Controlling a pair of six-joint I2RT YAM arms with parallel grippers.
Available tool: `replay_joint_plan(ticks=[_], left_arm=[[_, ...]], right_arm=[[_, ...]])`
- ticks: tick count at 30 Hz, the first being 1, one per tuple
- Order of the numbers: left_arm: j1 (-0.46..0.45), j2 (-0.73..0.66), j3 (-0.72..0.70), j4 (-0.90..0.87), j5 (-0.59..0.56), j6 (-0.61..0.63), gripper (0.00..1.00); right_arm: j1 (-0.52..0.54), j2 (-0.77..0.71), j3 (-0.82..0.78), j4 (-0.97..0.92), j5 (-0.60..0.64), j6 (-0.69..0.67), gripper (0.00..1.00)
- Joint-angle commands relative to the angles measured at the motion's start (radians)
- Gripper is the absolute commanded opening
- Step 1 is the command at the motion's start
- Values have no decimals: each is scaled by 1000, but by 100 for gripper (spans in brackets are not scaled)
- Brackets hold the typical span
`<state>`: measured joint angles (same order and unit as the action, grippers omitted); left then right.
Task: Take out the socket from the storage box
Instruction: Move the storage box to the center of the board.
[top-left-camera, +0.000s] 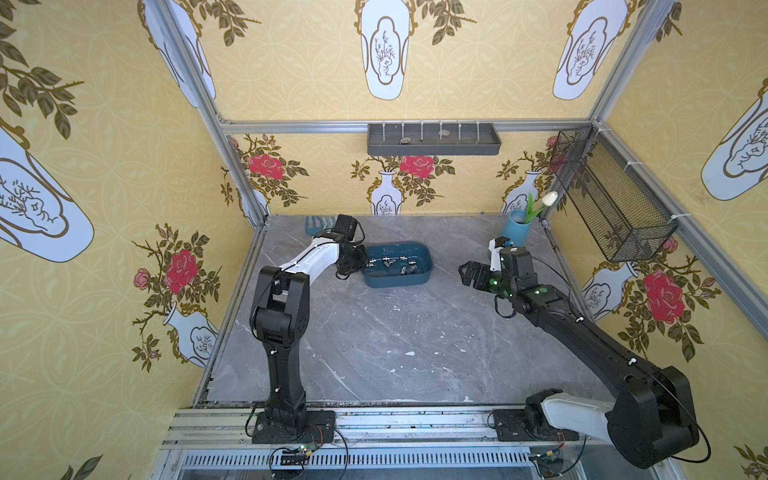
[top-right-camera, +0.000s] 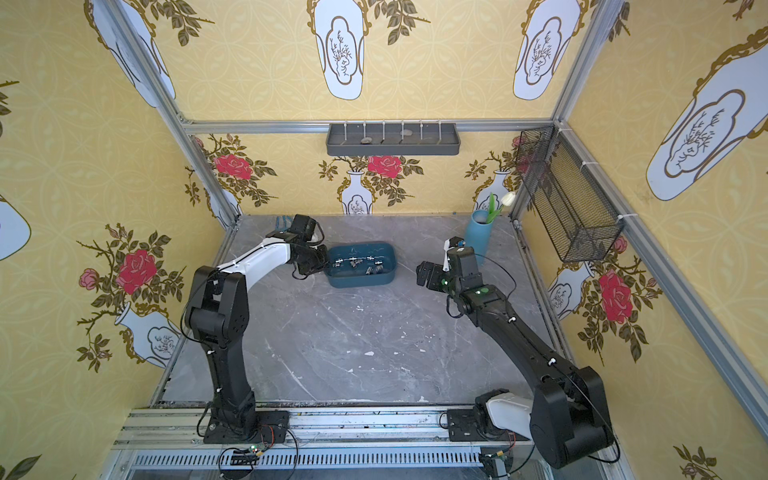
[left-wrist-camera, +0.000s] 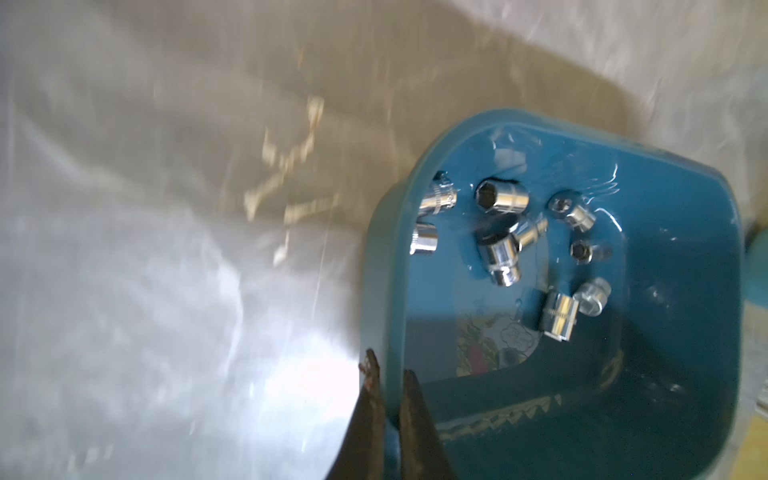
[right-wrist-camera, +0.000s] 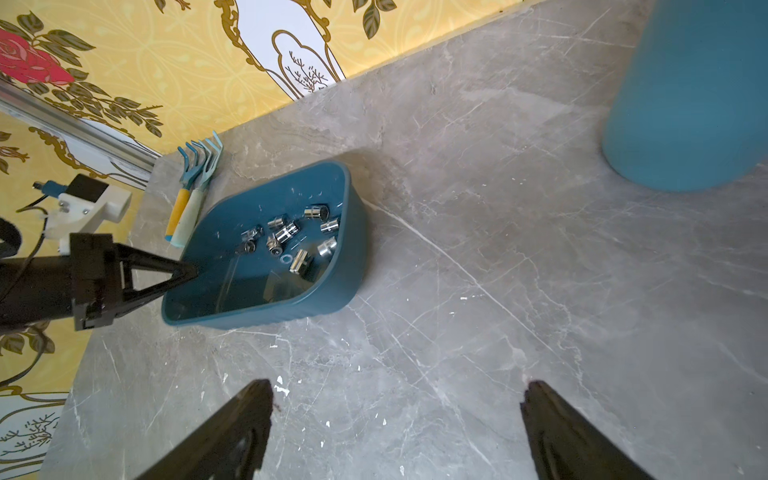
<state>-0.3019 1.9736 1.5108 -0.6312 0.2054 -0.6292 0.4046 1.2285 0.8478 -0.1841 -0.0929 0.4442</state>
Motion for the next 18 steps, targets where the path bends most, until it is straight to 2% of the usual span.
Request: replay_joint_plan(ticks=[1, 10, 13, 14, 18], left_arm=[[-14, -63, -73, -61, 50, 2, 0], [-101, -219, -321, -31, 54, -49, 0], [-128, -271, -408, 10, 30, -107, 0], [-161, -285, -431, 21, 20, -119, 0], [-189, -305, -481, 52, -6, -139, 0]], right_arm=[[4, 10, 7, 6, 7, -12, 97], [36, 37, 6, 29, -23, 2, 98], [64, 43, 5, 46, -27, 6, 98], [77, 46, 5, 54, -29, 5, 98], [128, 74, 17, 78, -33, 1, 99]])
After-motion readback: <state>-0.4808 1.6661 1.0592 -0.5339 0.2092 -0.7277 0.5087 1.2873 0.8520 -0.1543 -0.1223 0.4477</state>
